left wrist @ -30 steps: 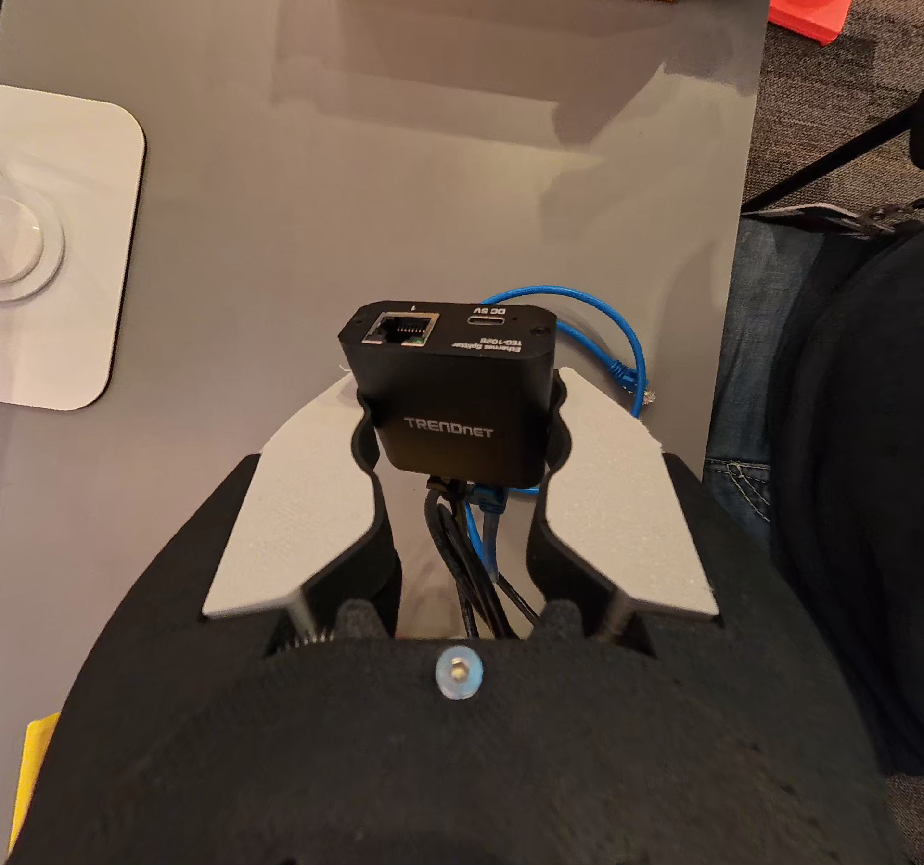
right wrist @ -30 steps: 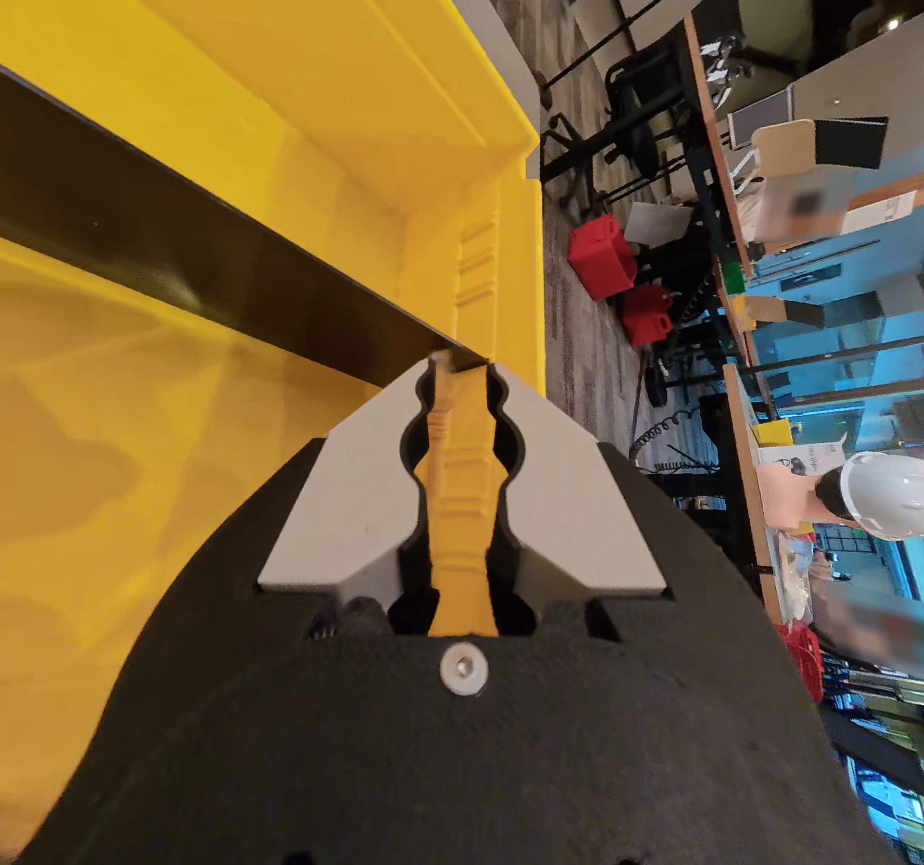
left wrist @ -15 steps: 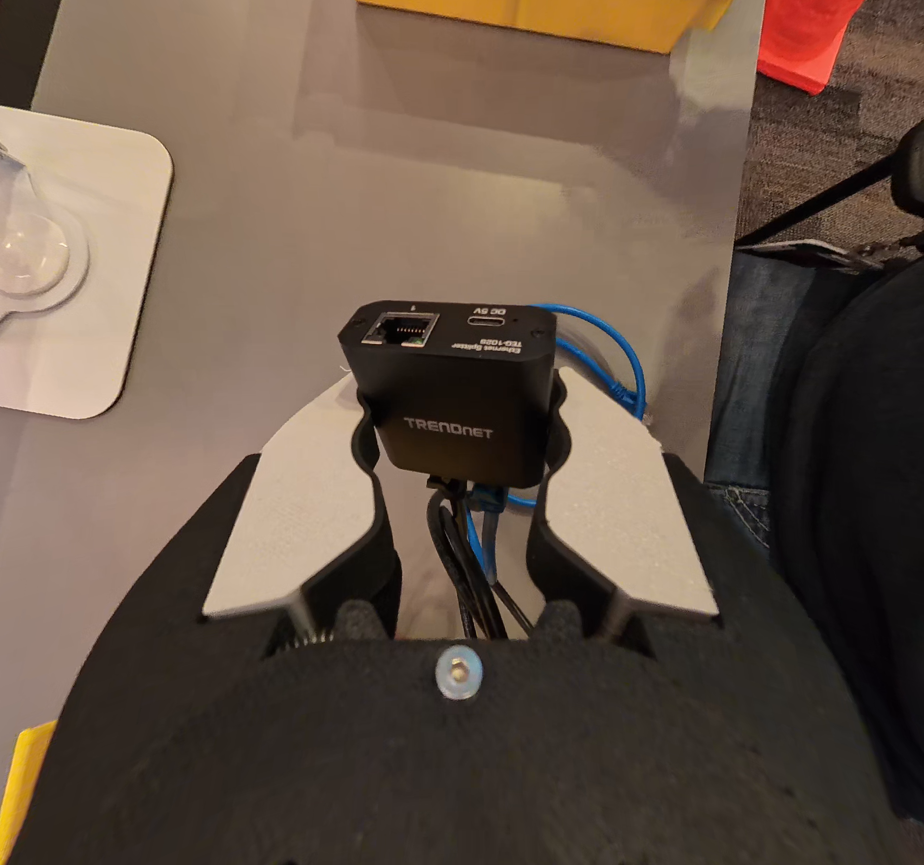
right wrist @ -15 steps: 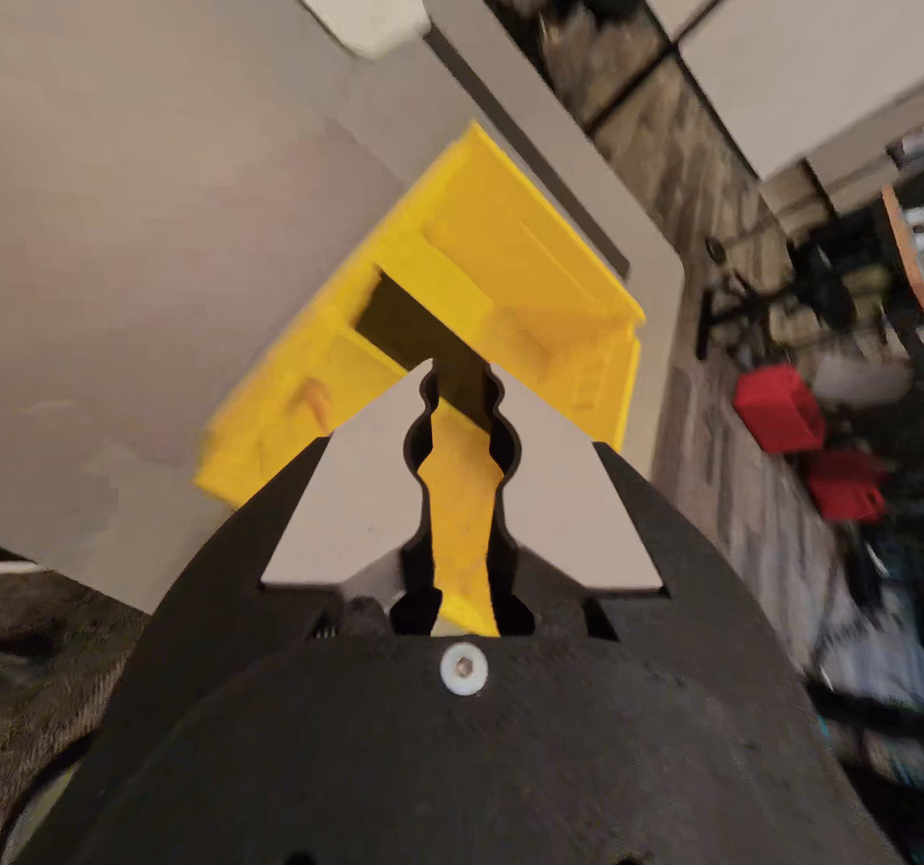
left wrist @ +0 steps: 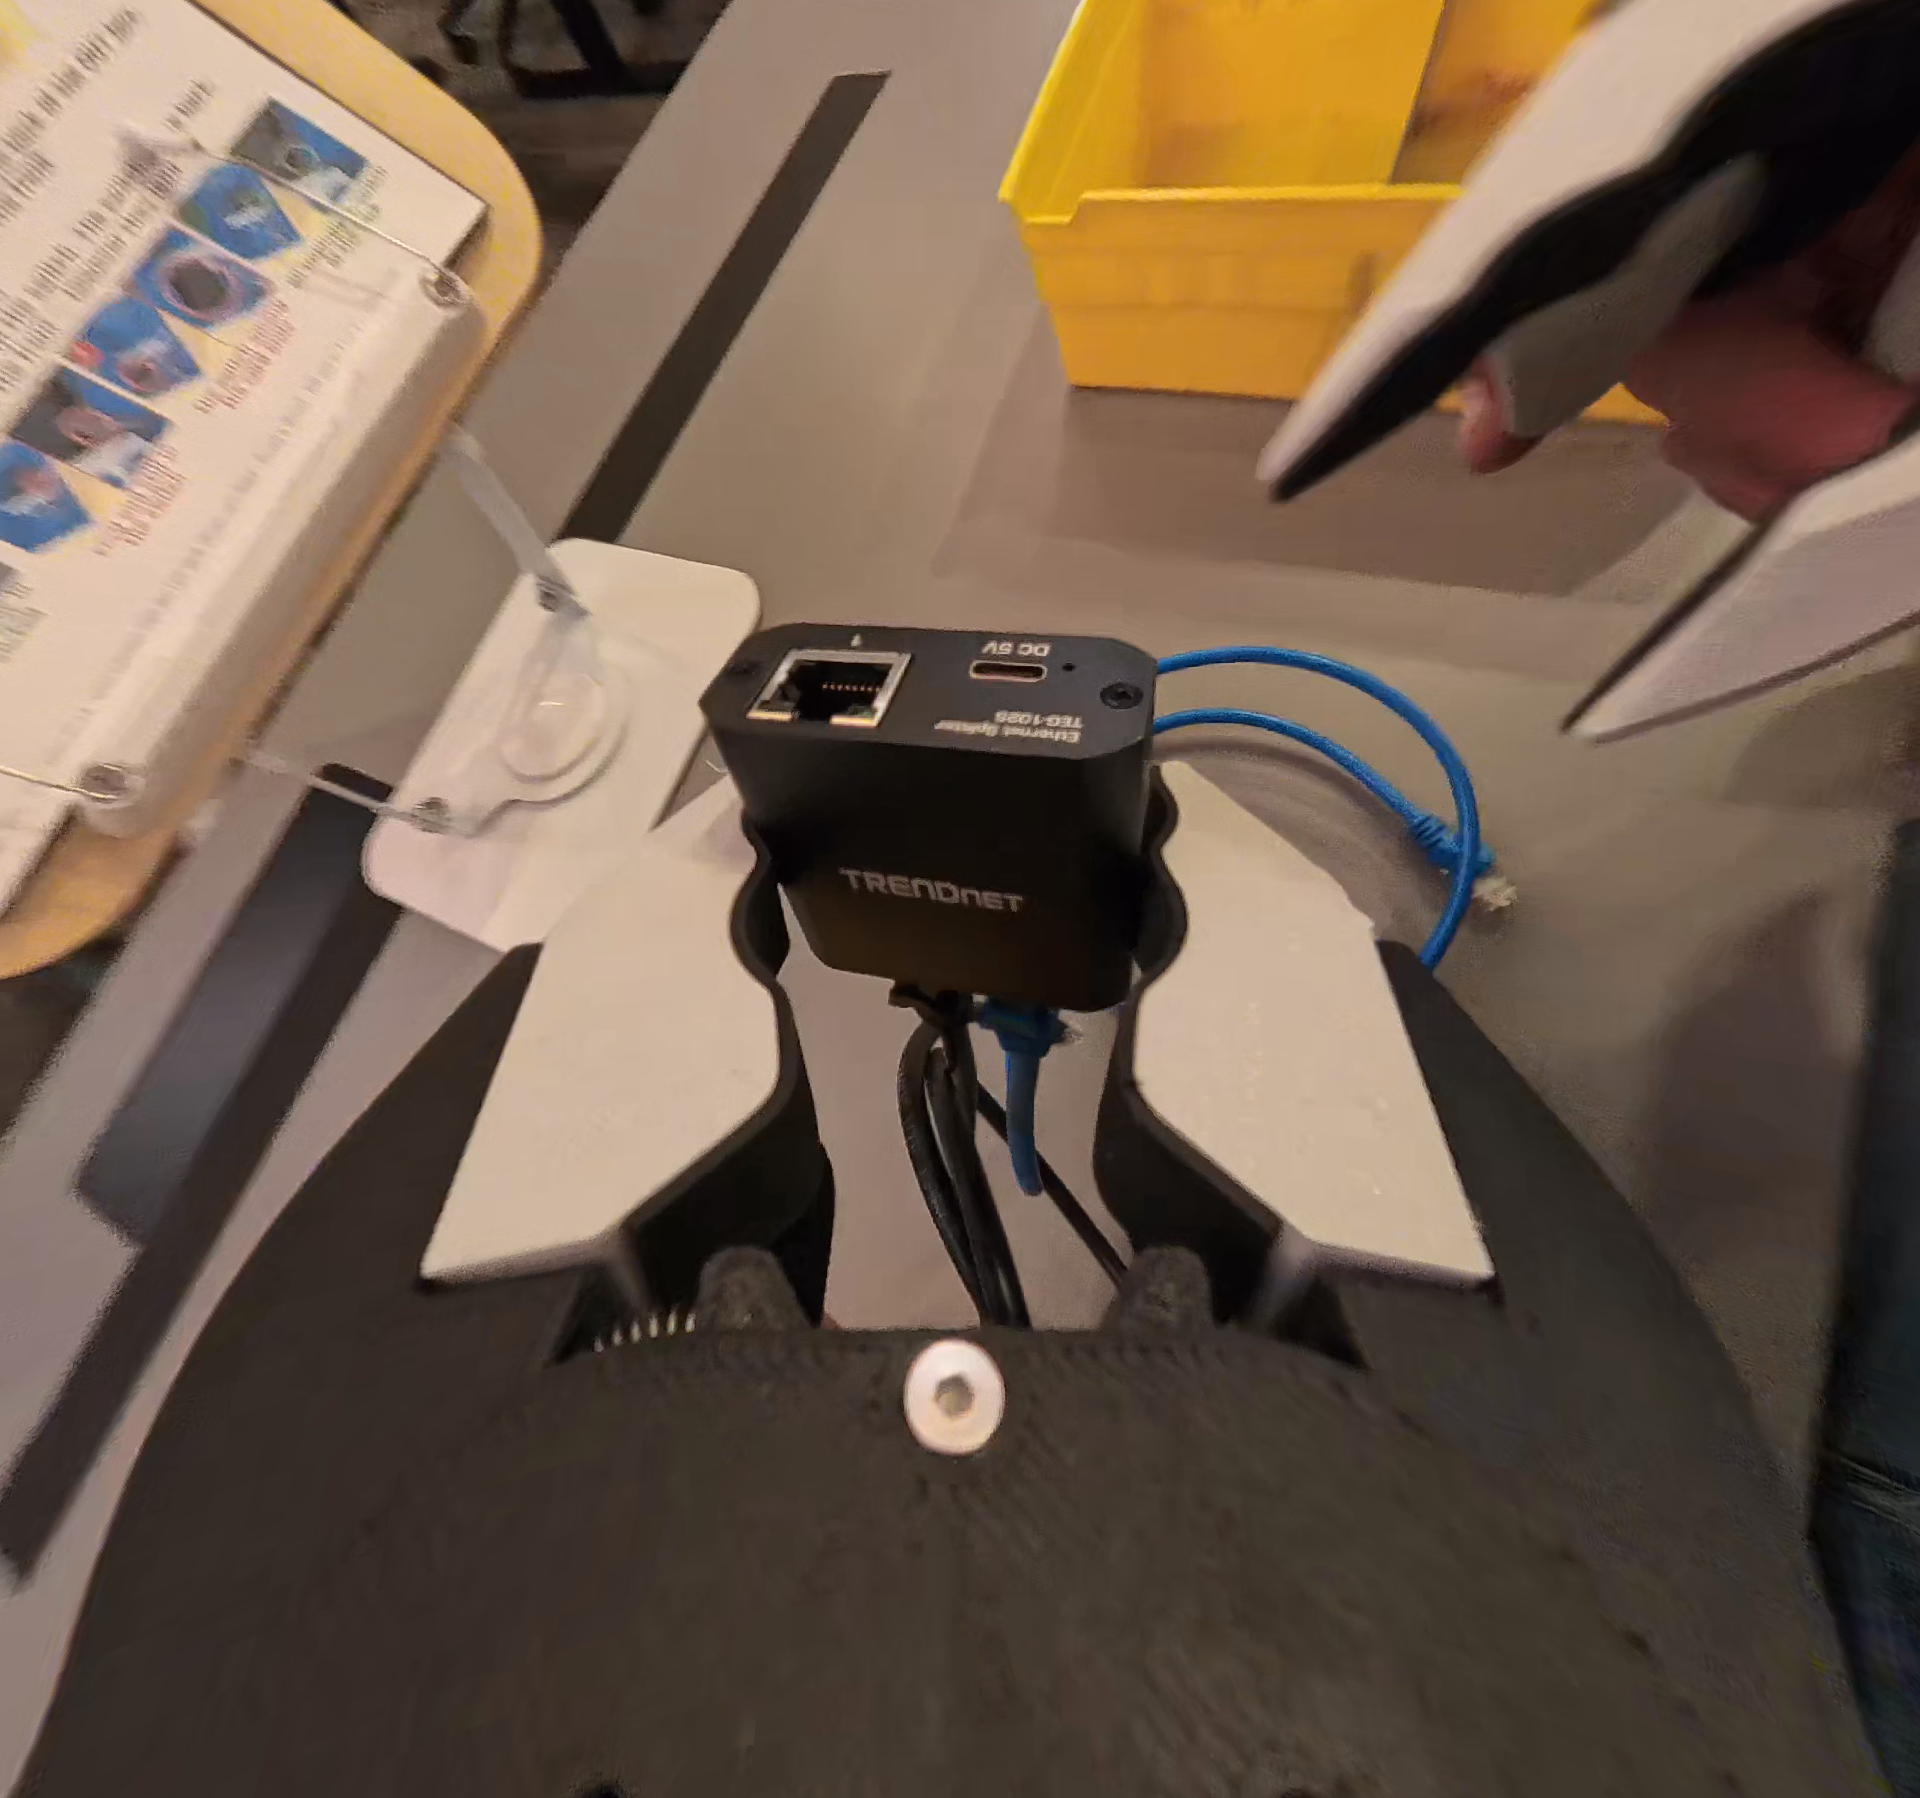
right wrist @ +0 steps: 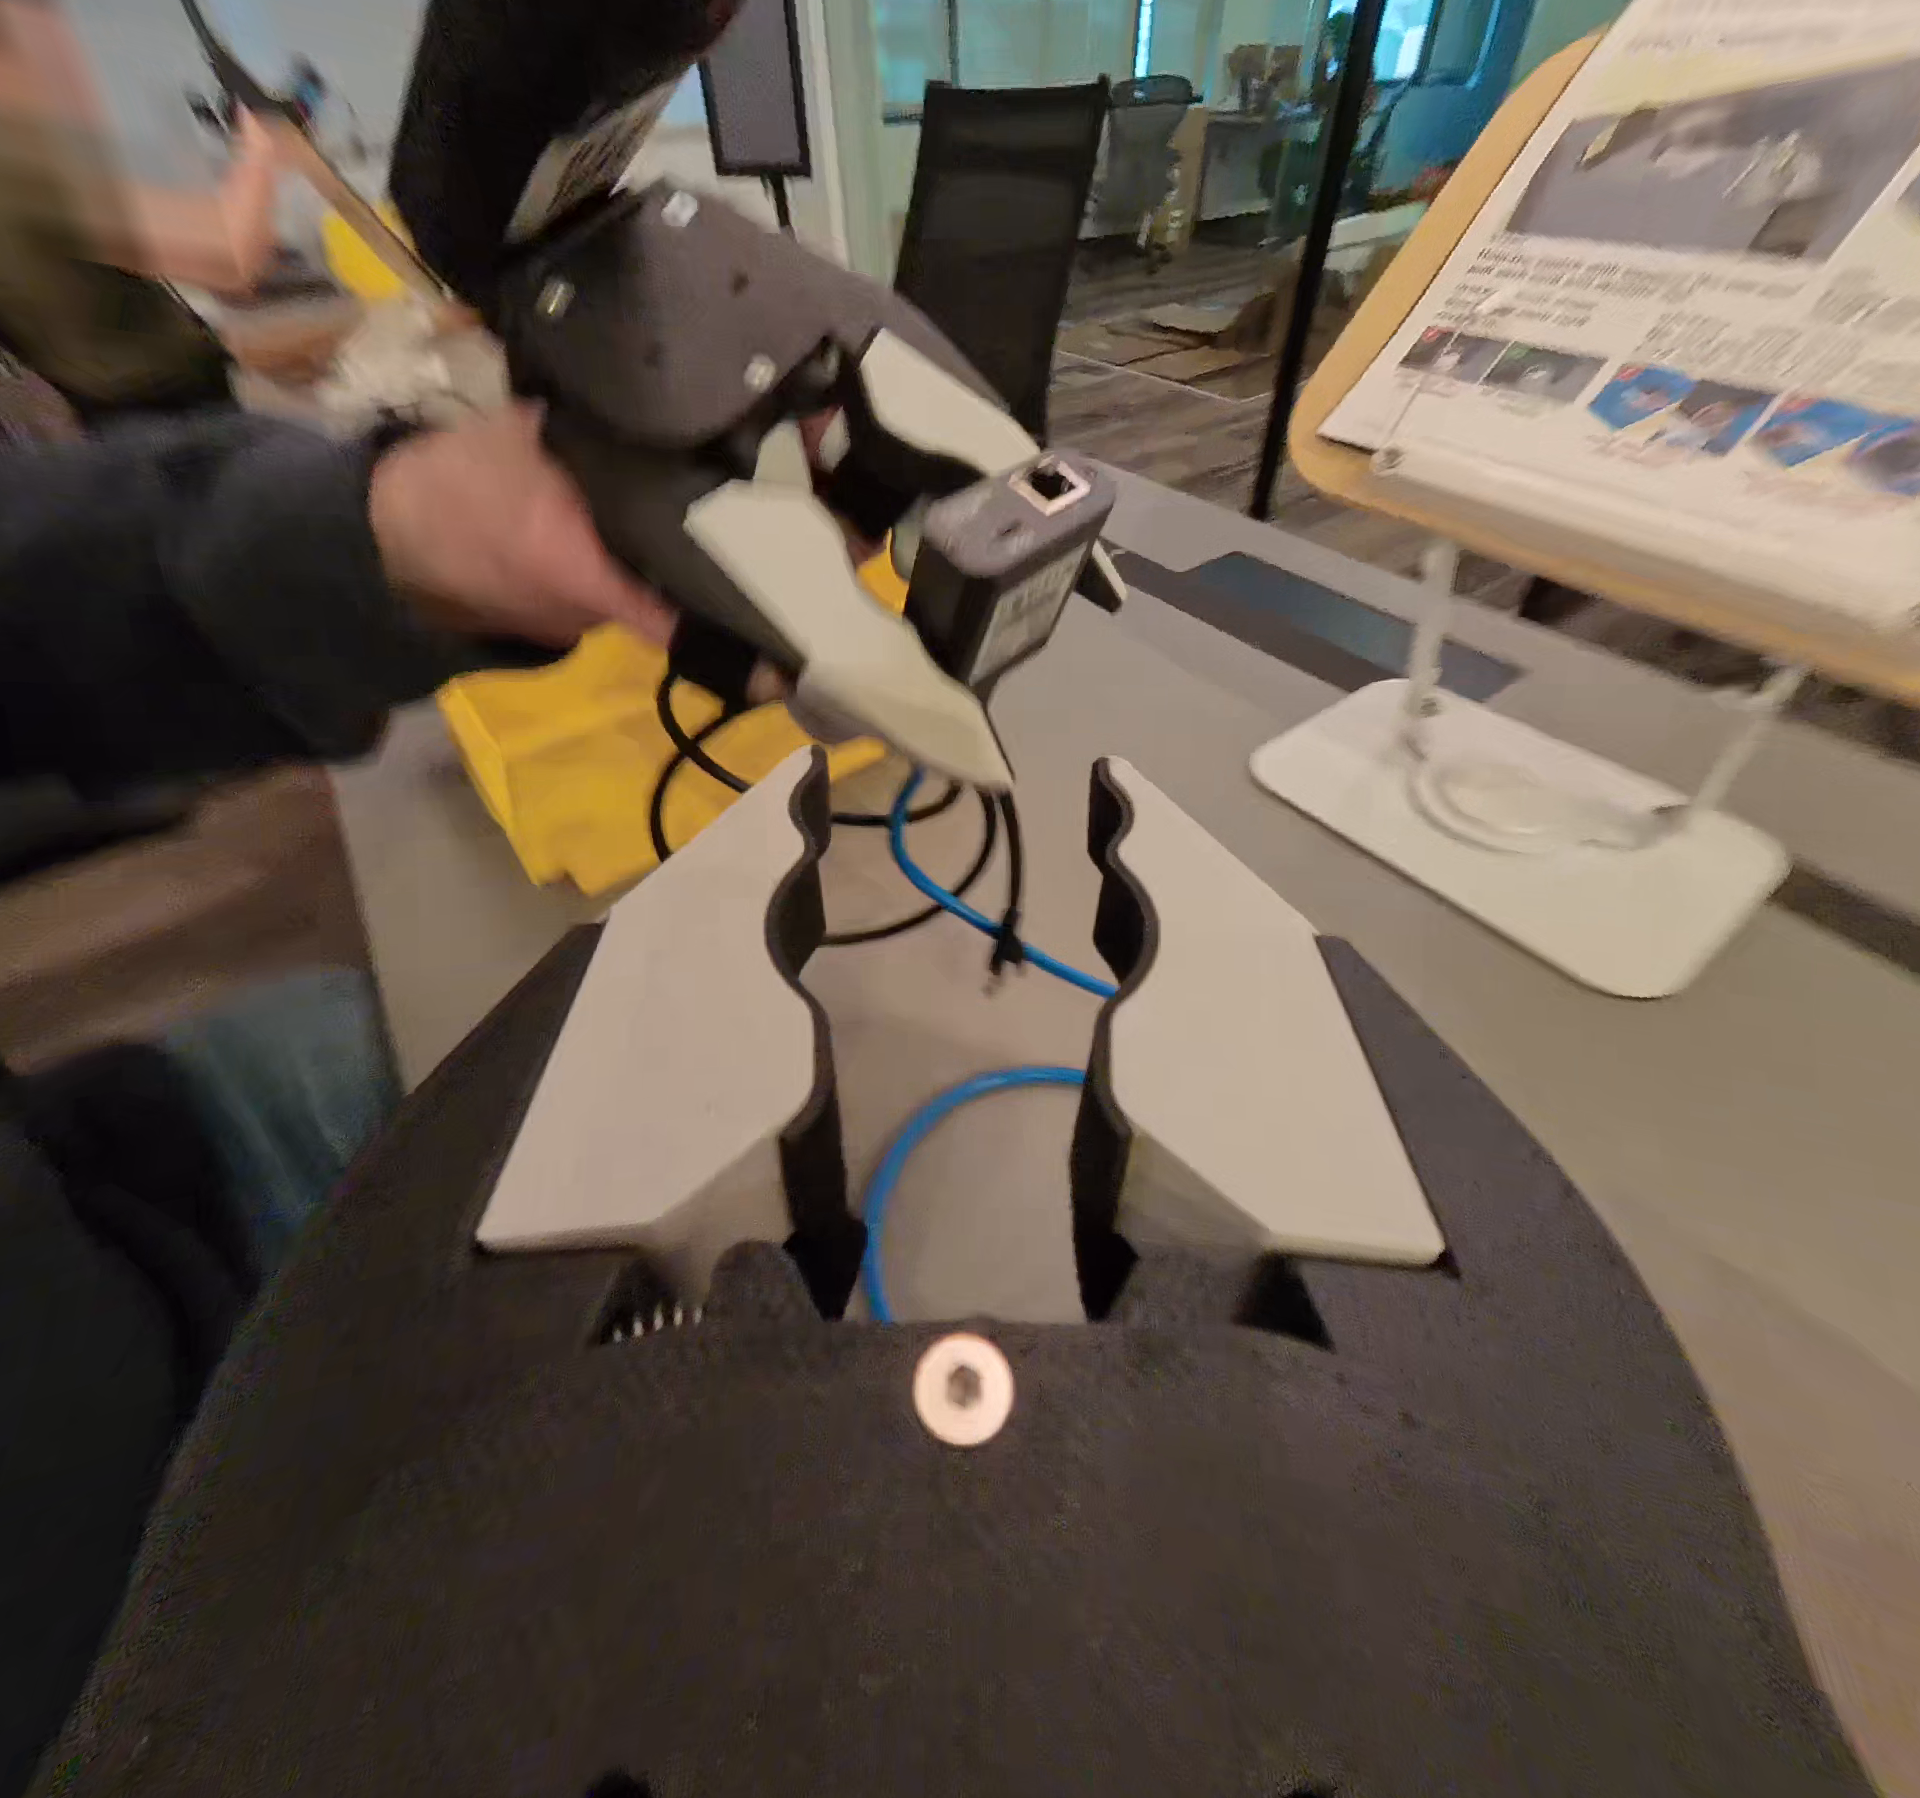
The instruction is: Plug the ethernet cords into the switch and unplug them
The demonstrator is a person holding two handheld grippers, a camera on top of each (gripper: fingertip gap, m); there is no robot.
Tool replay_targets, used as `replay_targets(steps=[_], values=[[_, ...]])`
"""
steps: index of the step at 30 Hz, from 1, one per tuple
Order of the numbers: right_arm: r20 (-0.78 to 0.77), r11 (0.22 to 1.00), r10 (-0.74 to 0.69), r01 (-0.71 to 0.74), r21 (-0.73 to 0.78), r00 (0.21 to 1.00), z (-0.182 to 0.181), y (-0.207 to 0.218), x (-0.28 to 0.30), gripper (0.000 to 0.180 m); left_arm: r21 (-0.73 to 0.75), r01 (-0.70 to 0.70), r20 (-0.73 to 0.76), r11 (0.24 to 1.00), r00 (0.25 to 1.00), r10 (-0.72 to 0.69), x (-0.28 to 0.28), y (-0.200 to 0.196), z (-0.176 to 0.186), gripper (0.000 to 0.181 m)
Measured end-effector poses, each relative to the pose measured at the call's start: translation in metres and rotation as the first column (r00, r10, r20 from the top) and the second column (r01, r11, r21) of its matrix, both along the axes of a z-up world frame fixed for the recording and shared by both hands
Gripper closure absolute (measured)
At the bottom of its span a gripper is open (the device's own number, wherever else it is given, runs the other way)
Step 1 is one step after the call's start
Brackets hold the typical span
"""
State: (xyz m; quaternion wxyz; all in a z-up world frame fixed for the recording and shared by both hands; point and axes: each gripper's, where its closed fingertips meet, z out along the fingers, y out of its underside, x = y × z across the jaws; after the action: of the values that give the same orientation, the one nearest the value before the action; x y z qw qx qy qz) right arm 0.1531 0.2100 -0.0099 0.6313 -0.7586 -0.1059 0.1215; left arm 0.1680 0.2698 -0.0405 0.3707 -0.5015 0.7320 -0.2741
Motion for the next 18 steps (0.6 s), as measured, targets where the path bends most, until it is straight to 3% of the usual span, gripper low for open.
replay_targets(steps=[3, 8, 13, 15, 18], values=[[-0.167, 0.998, 0.039, -0.046, -0.036, 0.985, -0.001, 0.025, -0.004, 0.129, 0.149, -0.034, 0.019, 0.988, 0.999, 0.031, 0.003, -0.003, -0.006, 0.116], [-0.225, 0.986, 0.093, -0.121, -0.115, 0.97, -0.025, 0.043, -0.012, 0.145, 0.322, -0.072, 0.022, 0.944, 0.997, 0.069, 0.006, -0.006, -0.021, 0.116], [-0.154, 0.959, 0.153, -0.185, -0.216, 0.976, -0.047, 0.039, -0.006, 0.154, 0.272, 0.017, -0.074, 0.962, 0.997, 0.004, -0.005, -0.012, -0.037, 0.111], [-0.114, 0.922, 0.239, -0.262, -0.283, 0.964, -0.054, 0.032, -0.008, 0.155, 0.165, 0.099, -0.121, 0.981, 0.989, -0.08, -0.016, -0.019, -0.032, 0.111], [-0.012, 0.86, 0.375, -0.353, -0.368, 0.927, -0.059, 0.023, -0.013, 0.157, 0.121, 0.176, -0.138, 0.977, 0.978, -0.159, -0.026, -0.015, -0.014, 0.115]])
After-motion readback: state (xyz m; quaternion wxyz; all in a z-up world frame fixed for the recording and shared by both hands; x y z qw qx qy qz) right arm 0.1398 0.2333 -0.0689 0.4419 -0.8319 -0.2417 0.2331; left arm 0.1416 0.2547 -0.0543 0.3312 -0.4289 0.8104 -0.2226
